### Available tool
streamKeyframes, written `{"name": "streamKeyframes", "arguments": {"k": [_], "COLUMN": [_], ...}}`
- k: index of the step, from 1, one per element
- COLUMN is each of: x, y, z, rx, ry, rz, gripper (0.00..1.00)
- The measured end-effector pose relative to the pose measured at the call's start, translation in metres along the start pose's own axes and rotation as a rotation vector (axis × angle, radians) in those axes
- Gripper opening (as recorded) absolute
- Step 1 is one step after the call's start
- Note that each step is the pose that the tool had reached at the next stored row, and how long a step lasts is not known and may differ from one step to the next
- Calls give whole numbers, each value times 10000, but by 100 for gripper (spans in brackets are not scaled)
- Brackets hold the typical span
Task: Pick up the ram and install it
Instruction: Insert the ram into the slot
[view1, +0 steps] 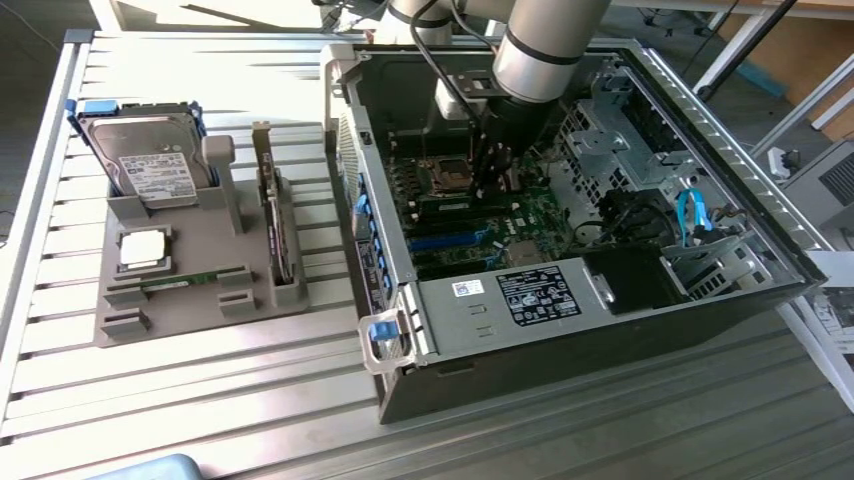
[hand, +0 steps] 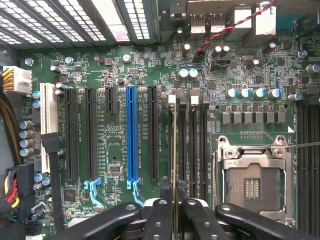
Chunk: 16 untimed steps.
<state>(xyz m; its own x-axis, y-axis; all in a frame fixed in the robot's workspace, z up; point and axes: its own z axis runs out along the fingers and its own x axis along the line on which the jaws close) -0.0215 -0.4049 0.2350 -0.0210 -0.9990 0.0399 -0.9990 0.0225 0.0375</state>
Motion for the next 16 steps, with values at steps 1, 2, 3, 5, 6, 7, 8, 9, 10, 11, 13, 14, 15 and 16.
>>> {"name": "streamKeyframes", "arguments": {"k": [1, 2, 3, 5, 6, 7, 8, 9, 10, 11, 13, 14, 15, 16], "x": [0, -1, -1, -1, -1, -1, -2, -2, -2, -2, -2, -2, -2, -2], "y": [0, 0, 0, 0, 0, -2, -5, -7, -8, -9, -14, -20, -27, -33], "z": [0, -1, -1, -1, -1, 2, 7, 11, 13, 15, 16, 17, 17, 17], "rx": [0, -1, -1, 0, -1, -2, -6, -7, -8, -8, -5, -4, -3, -4], "ry": [1, 3, 3, 3, 3, 0, -8, -10, -7, -4, -2, -4, -3, -4], "rz": [0, 0, 0, 0, 1, 2, 0, -4, -22, -65, -116, -121, -125, -129], "gripper": [14, 14, 14, 14, 14, 14, 14, 14, 14, 14, 14, 14, 14, 14]}}
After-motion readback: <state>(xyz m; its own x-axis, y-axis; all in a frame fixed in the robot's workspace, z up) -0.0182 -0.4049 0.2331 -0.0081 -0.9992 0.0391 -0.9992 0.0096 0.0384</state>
